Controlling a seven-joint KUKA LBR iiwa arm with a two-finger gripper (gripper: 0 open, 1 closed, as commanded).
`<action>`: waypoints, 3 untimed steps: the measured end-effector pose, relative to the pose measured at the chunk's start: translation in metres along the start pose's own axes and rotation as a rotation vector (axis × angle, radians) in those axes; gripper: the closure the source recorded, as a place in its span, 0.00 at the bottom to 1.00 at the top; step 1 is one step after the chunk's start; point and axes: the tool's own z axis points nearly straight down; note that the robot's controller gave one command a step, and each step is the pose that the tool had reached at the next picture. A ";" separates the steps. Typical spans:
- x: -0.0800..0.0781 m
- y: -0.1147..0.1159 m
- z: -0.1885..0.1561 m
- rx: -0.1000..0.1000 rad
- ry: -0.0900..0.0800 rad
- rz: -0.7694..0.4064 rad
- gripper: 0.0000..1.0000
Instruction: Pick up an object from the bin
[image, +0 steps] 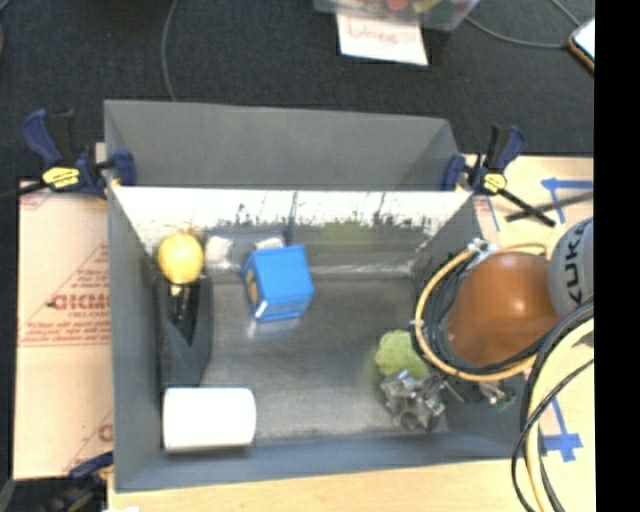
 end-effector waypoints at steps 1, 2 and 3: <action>-0.001 0.000 0.000 0.000 -0.001 0.000 1.00; 0.001 0.002 -0.015 -0.007 0.005 0.001 1.00; -0.001 0.000 -0.046 -0.001 0.000 0.002 1.00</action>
Offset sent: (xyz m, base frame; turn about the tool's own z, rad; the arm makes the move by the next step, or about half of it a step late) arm 0.0004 0.0003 0.0612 -0.0005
